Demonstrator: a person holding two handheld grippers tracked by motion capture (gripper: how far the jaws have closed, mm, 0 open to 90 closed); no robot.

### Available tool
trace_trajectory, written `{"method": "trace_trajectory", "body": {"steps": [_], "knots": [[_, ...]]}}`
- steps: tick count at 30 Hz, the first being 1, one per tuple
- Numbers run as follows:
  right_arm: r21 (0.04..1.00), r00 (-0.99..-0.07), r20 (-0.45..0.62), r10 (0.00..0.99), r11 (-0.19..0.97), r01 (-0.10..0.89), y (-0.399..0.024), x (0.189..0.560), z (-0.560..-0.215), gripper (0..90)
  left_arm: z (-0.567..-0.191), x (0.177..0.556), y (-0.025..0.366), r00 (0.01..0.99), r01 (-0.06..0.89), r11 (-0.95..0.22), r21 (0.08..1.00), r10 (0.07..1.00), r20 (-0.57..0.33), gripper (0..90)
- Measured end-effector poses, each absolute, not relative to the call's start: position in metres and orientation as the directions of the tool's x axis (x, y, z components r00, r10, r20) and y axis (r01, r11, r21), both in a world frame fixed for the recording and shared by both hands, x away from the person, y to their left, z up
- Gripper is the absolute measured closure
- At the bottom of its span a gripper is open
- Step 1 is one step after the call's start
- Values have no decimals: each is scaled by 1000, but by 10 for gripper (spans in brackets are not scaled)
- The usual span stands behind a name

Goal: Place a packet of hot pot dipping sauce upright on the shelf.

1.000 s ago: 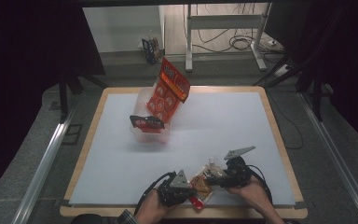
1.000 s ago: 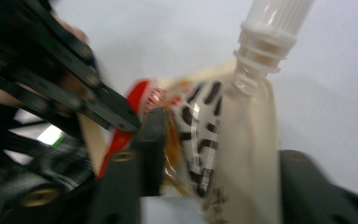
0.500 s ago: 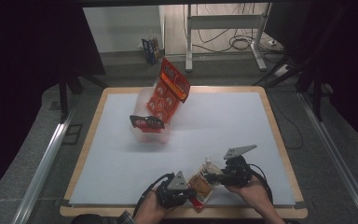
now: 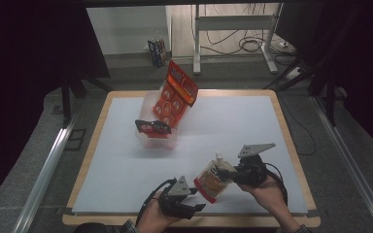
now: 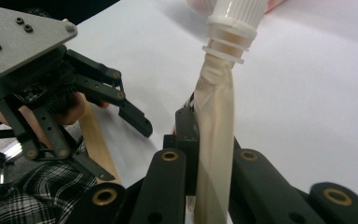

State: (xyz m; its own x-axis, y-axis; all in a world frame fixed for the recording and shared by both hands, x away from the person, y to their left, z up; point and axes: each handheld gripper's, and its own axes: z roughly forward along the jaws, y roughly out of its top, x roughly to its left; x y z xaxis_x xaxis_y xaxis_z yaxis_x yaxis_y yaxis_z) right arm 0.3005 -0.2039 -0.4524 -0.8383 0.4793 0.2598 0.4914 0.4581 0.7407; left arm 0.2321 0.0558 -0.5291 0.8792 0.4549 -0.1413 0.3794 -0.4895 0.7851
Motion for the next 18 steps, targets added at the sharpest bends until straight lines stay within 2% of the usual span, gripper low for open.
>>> {"method": "trace_trajectory", "body": {"steps": [3,11,18], "knots": [[743,-841,247,481,464,483,-202,303,-450,859,-528,233,60,875,382,-488,785,465,-136,315],[748,-842,233,487,464,475,-199,307,-446,864,-526,231,67,868,377,-506,775,486,-105,197],[752,-840,221,496,462,471,-198,309,-443,866,-524,228,76,855,384,-525,760,513,-78,135]]}}
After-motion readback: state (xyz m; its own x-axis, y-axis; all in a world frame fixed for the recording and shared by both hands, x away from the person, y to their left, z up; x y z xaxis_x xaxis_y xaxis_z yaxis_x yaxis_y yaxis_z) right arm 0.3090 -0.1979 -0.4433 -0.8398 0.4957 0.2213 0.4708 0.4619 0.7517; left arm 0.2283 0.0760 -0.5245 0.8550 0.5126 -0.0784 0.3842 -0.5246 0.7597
